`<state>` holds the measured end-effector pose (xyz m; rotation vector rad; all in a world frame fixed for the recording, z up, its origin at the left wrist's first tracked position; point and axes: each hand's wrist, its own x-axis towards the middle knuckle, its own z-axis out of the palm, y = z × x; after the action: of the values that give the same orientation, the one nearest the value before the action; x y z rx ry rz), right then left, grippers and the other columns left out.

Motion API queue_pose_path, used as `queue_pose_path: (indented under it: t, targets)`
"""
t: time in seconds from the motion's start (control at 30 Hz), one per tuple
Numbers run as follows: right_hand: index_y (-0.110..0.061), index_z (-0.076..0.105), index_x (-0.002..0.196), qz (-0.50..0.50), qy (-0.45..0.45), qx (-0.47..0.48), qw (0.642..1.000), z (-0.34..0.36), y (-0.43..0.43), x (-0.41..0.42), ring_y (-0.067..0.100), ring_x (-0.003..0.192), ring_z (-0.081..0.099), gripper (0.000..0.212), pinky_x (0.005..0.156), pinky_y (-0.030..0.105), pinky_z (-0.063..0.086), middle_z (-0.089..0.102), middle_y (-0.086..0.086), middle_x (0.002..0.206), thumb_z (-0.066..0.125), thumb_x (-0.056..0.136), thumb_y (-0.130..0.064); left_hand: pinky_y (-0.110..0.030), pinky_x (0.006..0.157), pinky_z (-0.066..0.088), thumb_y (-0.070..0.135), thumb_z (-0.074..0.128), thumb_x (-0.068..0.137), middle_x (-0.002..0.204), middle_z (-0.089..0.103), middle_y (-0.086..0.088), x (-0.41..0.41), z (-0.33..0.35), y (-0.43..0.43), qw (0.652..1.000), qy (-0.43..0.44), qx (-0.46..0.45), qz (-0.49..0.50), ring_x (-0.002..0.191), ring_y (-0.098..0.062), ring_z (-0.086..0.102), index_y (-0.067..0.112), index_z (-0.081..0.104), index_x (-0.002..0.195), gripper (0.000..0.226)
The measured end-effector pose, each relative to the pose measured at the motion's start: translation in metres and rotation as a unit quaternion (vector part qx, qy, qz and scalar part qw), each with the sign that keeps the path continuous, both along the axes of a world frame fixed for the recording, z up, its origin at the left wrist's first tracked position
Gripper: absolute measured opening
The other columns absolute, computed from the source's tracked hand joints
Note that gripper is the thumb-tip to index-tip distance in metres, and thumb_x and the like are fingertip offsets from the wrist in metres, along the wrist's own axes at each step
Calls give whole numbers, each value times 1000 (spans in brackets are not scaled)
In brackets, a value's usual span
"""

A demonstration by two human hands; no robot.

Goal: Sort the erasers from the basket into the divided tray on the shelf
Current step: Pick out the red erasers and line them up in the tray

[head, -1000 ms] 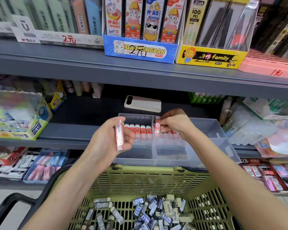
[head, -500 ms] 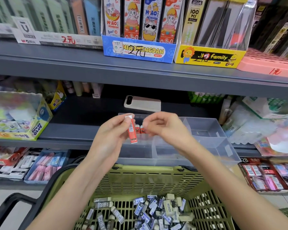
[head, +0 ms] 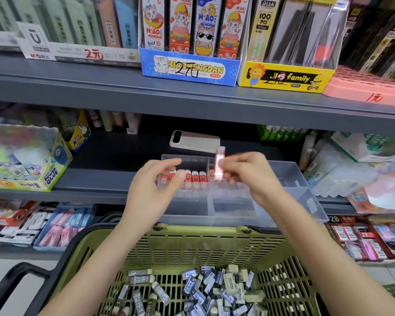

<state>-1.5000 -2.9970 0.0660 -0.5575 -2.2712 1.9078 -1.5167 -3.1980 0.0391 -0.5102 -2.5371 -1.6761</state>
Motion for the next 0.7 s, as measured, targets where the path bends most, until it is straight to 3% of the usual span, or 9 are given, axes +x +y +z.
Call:
queue_pose_path:
  t: [0.07, 0.17, 0.27, 0.37, 0.5, 0.57, 0.63, 0.7]
  targets:
    - [1, 64, 67, -35, -62, 22, 997, -4, 17, -12, 13, 38, 46, 13, 38, 18, 39, 55, 6, 47, 67, 79, 1, -23, 89, 35, 34, 57, 91, 108, 58, 9, 2, -7, -10, 992, 78, -97, 28, 103, -9, 51, 28, 65, 114, 25]
    - [1, 64, 65, -30, -149, 78, 985, -18, 26, -29, 11, 34, 45, 13, 37, 17, 39, 57, 7, 46, 71, 76, -2, -33, 90, 35, 35, 52, 94, 108, 58, 3, 6, -16, -20, 976, 129, -171, 33, 103, -16, 50, 18, 69, 112, 30]
    - [-3, 65, 69, -5, -200, 135, 970, -26, 26, -42, 14, 41, 45, 9, 41, 19, 36, 59, 8, 52, 72, 73, -5, -40, 90, 38, 37, 47, 92, 107, 60, -4, 10, -24, -25, 963, 144, -225, 22, 103, -24, 53, 13, 70, 109, 37]
    - [-7, 60, 60, 12, -226, 213, 951, -29, 23, -50, 17, 47, 47, 16, 49, 24, 41, 59, 6, 55, 68, 74, -7, -43, 90, 40, 42, 38, 91, 108, 61, -7, 12, -28, -28, 957, 147, -252, 7, 105, -28, 54, 11, 70, 111, 49]
    - [-10, 53, 60, 25, -210, 369, 905, -29, 19, -42, 25, 60, 49, 22, 54, 24, 39, 51, 3, 57, 65, 75, -19, -39, 90, 39, 43, 36, 90, 110, 60, -8, 15, -30, -29, 959, 147, -243, 6, 106, -28, 54, 11, 68, 113, 50]
    - [-11, 62, 68, 19, -174, 430, 886, -28, 14, -29, 26, 72, 55, 22, 59, 26, 43, 60, 4, 70, 63, 79, -30, -38, 90, 39, 43, 37, 91, 109, 60, -8, 18, -30, -32, 961, 149, -235, 9, 106, -28, 54, 11, 68, 113, 50]
    - [-19, 69, 74, -14, -84, 463, 882, -24, 3, -9, 21, 82, 59, 22, 66, 27, 44, 67, -1, 79, 62, 82, -38, -35, 90, 38, 42, 37, 91, 108, 61, -8, 22, -30, -38, 960, 155, -233, 14, 105, -27, 54, 10, 68, 113, 49]
    - [-26, 68, 71, -27, 23, 465, 885, -20, -11, 15, 8, 75, 53, 23, 64, 25, 37, 64, -11, 74, 62, 82, -46, -30, 90, 35, 39, 39, 92, 107, 61, -7, 28, -29, -47, 959, 164, -229, 22, 104, -26, 54, 9, 68, 111, 46]
